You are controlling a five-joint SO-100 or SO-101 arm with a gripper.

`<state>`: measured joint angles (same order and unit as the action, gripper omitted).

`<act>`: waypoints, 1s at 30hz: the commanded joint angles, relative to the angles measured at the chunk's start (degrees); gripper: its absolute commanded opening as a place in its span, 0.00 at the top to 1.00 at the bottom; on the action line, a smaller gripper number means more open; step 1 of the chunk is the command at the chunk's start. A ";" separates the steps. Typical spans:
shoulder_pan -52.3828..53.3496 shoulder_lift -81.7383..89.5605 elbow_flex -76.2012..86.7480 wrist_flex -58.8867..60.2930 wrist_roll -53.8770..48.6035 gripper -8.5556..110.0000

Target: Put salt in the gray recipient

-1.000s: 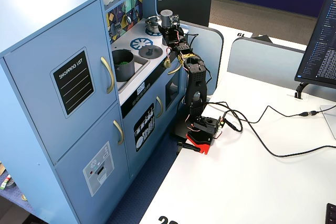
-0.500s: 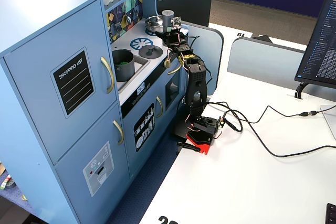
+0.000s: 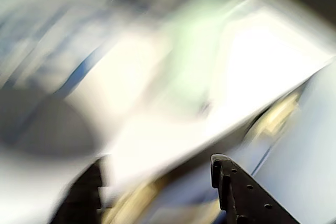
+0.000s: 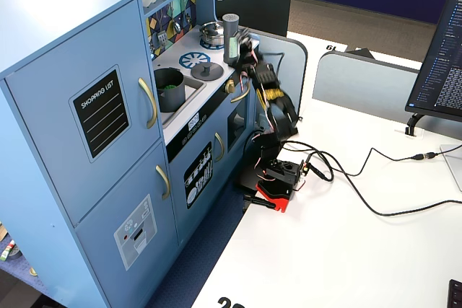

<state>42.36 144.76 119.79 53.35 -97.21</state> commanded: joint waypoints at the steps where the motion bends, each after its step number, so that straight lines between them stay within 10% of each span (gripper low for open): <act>1: -15.29 16.70 10.55 20.74 -0.88 0.88; 14: -36.47 30.76 54.93 11.69 6.94 0.93; 30: -37.62 39.73 58.71 22.68 9.49 0.91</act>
<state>5.45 184.13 178.86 75.50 -87.10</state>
